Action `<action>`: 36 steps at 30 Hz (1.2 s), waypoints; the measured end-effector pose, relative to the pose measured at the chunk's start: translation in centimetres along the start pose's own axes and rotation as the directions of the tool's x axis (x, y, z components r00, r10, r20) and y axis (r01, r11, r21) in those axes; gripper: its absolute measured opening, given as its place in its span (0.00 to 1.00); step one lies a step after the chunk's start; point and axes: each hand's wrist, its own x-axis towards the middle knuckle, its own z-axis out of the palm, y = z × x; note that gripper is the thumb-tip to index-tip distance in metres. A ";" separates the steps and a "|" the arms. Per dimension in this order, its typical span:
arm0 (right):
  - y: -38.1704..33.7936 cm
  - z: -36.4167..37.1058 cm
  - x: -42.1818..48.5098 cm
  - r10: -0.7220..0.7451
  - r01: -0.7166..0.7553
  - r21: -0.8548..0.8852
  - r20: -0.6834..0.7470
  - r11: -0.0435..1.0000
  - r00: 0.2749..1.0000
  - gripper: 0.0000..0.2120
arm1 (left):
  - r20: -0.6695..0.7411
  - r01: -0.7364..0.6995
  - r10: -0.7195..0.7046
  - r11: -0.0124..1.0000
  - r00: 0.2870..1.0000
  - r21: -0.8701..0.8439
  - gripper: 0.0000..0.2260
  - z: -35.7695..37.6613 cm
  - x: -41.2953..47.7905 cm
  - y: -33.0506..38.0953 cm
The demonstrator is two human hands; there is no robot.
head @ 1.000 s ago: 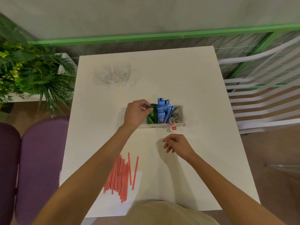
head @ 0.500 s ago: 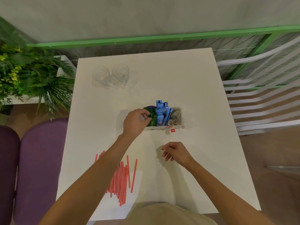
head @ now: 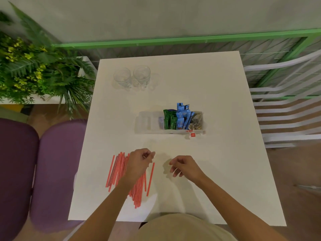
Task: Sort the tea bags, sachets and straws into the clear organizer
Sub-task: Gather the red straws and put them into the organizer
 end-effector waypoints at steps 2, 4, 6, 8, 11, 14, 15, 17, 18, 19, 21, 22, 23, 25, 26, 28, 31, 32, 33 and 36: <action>0.4 0.7 -0.1 -0.004 0.004 -0.011 0.015 1.000 1.000 0.08 | -0.016 0.047 -0.048 0.998 0.999 -0.035 0.08 0.0 -1.6 -1.2; 0.9 1.4 -0.3 0.001 0.000 -0.028 0.031 1.000 1.000 0.08 | -0.029 0.076 -0.079 0.994 0.996 -0.076 0.07 0.0 -3.1 -2.6; 1.6 1.9 -0.4 0.017 -0.016 -0.039 0.040 0.999 0.999 0.08 | -0.041 0.108 -0.112 0.989 0.993 -0.101 0.04 0.1 -4.5 -3.7; 2.2 2.3 -0.6 0.035 -0.032 -0.056 0.045 0.998 0.998 0.07 | -0.047 0.128 -0.135 0.983 0.990 -0.131 0.03 0.3 -5.8 -4.5; 3.1 2.8 -1.0 0.065 -0.060 -0.078 0.056 0.995 0.996 0.06 | -0.045 0.144 -0.150 0.982 0.988 -0.126 0.05 0.5 -7.0 -5.6; 3.7 3.4 -1.4 0.089 -0.080 -0.119 0.076 0.990 0.993 0.06 | -0.036 0.147 -0.149 0.988 0.988 -0.056 0.06 0.4 -7.5 -6.6; 3.8 3.6 -1.4 0.100 -0.089 -0.135 0.079 0.987 0.992 0.07 | -0.041 0.147 -0.148 0.989 0.988 -0.026 0.06 0.4 -7.5 -6.7; 4.1 4.1 -1.5 0.121 -0.107 -0.162 0.077 0.981 0.990 0.07 | -0.081 0.137 -0.135 0.990 0.987 0.018 0.05 -0.1 -7.4 -6.9; 4.2 4.3 -1.5 0.128 -0.114 -0.172 0.075 0.978 0.989 0.07 | -0.106 0.133 -0.129 0.991 0.986 0.034 0.04 -0.4 -7.3 -7.1; 4.2 4.6 -1.5 0.134 -0.119 -0.181 0.074 0.976 0.988 0.07 | -0.129 0.133 -0.125 0.990 0.984 0.051 0.04 -0.7 -7.2 -7.3; 4.2 5.3 -1.5 0.140 -0.122 -0.199 0.079 0.972 0.987 0.07 | -0.165 0.135 -0.119 0.986 0.979 0.095 0.05 -1.3 -6.9 -8.0; 4.1 5.6 -1.5 0.142 -0.123 -0.206 0.081 0.971 0.987 0.07 | -0.174 0.131 -0.108 0.983 0.979 0.128 0.07 -1.5 -6.7 -8.4; 4.1 5.9 -1.5 0.145 -0.125 -0.212 0.081 0.969 0.986 0.07 | -0.178 0.123 -0.093 0.978 0.980 0.169 0.09 -1.6 -6.5 -8.7; 4.1 6.5 -1.5 0.147 -0.127 -0.216 0.081 0.968 0.986 0.07 | -0.174 0.107 -0.064 0.963 0.983 0.249 0.11 -1.8 -6.1 -9.2; 4.1 6.7 -1.5 0.149 -0.129 -0.219 0.079 0.967 0.986 0.07 | -0.162 0.105 -0.061 0.954 0.985 0.281 0.13 -1.9 -5.8 -9.3; 4.2 6.9 -1.4 0.157 -0.137 -0.224 0.077 0.965 0.985 0.07 | -0.128 0.105 -0.065 0.935 0.990 0.340 0.14 -2.1 -5.2 -9.3; 4.3 7.0 -1.2 0.169 -0.148 -0.237 0.070 0.960 0.983 0.07 | -0.076 0.124 -0.101 0.887 0.992 0.444 0.13 -2.6 -4.1 -8.7; 4.3 7.0 -1.2 0.168 -0.148 -0.242 0.067 0.959 0.983 0.07 | -0.061 0.134 -0.119 0.869 0.991 0.476 0.12 -2.7 -3.7 -8.4; 4.3 7.0 -1.1 0.166 -0.146 -0.247 0.063 0.958 0.984 0.07 | -0.048 0.134 -0.128 0.854 0.991 0.503 0.12 -2.9 -3.4 -8.1; 4.0 7.1 -0.9 0.153 -0.136 -0.245 0.054 0.960 0.987 0.07 | -0.015 0.124 -0.136 0.840 0.991 0.529 0.10 -3.1 -2.8 -7.8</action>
